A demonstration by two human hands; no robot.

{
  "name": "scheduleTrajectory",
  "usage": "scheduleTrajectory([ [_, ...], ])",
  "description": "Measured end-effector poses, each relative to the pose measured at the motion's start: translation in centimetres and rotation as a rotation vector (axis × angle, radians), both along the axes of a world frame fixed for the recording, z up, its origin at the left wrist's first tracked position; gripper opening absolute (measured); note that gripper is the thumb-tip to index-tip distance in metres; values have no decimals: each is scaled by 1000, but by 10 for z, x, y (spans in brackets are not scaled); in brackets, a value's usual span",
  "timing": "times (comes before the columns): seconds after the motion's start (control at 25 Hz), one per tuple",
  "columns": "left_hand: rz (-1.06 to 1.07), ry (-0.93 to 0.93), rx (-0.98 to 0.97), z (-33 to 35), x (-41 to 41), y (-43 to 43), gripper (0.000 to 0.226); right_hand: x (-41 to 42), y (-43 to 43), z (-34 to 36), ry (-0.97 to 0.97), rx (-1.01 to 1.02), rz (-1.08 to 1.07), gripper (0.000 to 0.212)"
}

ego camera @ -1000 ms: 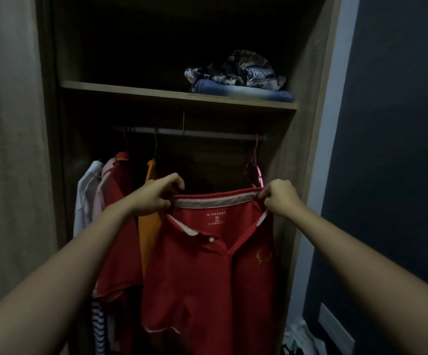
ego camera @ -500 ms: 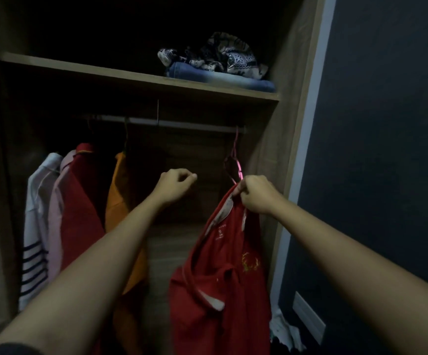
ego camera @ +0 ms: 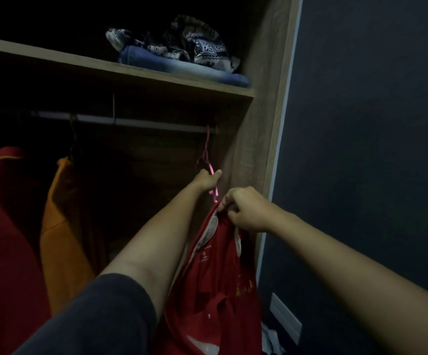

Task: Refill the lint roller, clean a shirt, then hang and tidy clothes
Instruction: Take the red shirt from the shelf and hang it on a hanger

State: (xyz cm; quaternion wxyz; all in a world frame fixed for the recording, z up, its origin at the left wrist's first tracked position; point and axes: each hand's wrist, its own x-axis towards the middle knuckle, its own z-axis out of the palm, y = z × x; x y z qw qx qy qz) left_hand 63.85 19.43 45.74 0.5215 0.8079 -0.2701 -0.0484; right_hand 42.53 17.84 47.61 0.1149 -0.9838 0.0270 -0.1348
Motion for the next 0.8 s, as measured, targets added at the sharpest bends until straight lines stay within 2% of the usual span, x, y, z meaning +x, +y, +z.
scheduleTrajectory([
  [0.24, -22, 96, -202, 9, 33, -26, 22, 5, -14, -1, -18, -52, 9, 35],
  [0.44, -8, 82, -282, 27, 14, -10, 37, 7, -17, -4, -37, -65, -2, 35],
  [0.6, 139, 27, -202, 16, -8, 18, 34, 9, -15, -8, -32, -86, -7, 35],
  [0.8, 422, -258, -21, -14, -43, 87, 33, 17, -13, -20, -18, -45, 0, 33],
])
